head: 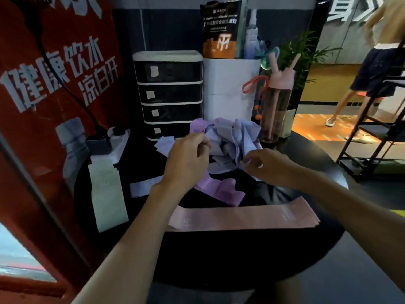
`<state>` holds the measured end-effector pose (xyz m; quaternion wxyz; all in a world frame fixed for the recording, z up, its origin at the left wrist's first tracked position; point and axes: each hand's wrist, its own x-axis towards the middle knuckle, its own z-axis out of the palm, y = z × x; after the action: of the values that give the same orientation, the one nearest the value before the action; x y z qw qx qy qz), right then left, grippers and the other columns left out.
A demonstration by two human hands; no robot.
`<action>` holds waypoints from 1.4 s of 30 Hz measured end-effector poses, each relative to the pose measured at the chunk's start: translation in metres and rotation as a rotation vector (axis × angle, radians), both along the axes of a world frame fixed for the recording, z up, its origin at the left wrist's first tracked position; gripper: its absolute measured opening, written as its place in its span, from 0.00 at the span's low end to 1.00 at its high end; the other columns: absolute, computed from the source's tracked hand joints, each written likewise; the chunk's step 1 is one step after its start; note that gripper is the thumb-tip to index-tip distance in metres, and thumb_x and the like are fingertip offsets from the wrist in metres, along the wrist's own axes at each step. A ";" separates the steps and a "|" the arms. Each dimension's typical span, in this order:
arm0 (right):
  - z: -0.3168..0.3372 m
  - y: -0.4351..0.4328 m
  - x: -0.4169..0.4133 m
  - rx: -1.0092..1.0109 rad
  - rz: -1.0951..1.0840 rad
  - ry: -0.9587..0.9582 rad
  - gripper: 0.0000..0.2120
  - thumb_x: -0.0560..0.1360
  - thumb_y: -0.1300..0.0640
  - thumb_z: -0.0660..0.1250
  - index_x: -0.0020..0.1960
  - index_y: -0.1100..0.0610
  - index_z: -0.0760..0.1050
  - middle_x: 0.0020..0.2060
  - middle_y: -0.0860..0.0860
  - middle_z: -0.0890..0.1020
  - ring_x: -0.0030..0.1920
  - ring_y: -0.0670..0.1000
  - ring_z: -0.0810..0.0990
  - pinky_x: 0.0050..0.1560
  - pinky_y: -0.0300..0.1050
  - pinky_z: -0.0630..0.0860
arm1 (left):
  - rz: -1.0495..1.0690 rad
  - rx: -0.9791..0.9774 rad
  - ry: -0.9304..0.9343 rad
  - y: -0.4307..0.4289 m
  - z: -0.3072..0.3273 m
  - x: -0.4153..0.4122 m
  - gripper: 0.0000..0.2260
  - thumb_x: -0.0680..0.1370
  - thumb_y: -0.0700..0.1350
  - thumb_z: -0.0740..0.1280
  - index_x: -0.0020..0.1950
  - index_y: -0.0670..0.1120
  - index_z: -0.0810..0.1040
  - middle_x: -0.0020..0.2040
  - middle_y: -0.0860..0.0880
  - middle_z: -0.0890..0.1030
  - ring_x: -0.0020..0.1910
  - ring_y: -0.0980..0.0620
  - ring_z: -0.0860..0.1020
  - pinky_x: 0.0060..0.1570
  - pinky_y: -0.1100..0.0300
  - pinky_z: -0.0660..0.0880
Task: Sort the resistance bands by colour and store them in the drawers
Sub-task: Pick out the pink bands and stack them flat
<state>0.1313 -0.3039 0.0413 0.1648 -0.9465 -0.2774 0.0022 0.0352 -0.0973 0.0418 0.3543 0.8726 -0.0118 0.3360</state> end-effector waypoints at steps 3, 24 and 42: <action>-0.006 -0.035 -0.030 -0.098 0.041 0.024 0.03 0.78 0.47 0.62 0.48 0.43 0.75 0.43 0.41 0.79 0.54 0.52 0.76 0.58 0.51 0.69 | -0.086 0.146 0.324 0.010 -0.010 -0.033 0.08 0.80 0.42 0.62 0.49 0.50 0.80 0.40 0.54 0.80 0.39 0.53 0.78 0.45 0.50 0.78; -0.026 -0.098 -0.060 -0.118 0.028 0.158 0.09 0.80 0.56 0.60 0.45 0.42 0.66 0.49 0.47 0.71 0.50 0.51 0.73 0.53 0.48 0.72 | -0.169 0.592 0.743 0.045 -0.048 -0.077 0.17 0.85 0.50 0.55 0.74 0.51 0.68 0.61 0.52 0.69 0.64 0.54 0.66 0.58 0.61 0.63; -0.042 -0.120 -0.074 0.165 0.093 0.061 0.10 0.80 0.61 0.62 0.49 0.46 0.73 0.44 0.46 0.79 0.46 0.47 0.77 0.44 0.43 0.74 | -0.189 0.483 0.609 0.044 -0.054 -0.096 0.18 0.84 0.48 0.58 0.74 0.53 0.62 0.62 0.56 0.63 0.56 0.55 0.73 0.59 0.56 0.72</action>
<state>0.0577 -0.4243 -0.0003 0.2502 -0.9153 -0.3152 0.0160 -0.0610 -0.0534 -0.0120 0.1558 0.9855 -0.0651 0.0157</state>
